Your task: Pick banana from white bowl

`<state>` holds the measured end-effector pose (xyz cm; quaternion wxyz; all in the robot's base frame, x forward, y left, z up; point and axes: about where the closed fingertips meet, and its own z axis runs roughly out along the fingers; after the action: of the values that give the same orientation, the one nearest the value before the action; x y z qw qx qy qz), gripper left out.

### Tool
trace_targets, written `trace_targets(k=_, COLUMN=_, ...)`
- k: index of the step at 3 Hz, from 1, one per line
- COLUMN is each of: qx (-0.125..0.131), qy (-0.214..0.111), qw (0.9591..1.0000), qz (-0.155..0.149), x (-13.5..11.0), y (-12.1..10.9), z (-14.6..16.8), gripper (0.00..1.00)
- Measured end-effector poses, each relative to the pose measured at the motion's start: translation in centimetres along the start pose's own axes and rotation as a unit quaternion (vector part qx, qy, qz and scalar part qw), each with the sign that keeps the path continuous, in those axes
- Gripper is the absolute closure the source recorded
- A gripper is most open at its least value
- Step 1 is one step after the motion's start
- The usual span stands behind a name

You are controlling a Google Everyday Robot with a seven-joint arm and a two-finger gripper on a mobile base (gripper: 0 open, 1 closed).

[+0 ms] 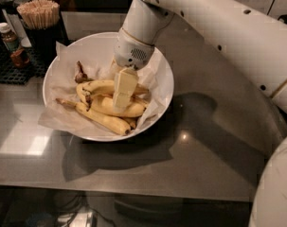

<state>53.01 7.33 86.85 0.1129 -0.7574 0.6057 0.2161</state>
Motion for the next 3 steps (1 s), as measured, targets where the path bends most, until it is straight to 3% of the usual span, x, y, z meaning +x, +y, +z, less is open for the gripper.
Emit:
trace_targets(k=1, qx=0.0, qy=0.0, qw=1.0, qz=0.0, x=0.0, y=0.0, z=0.0, gripper=0.88)
trace_targets(k=2, qx=0.028, qy=0.016, qw=0.9994, qz=-0.006, x=-1.6, y=0.7, z=-1.3, gripper=1.0)
trace_targets(k=3, qx=0.089, qy=0.043, qw=0.9951, qz=-0.006, x=-4.1, y=3.0, z=-3.8, gripper=1.0)
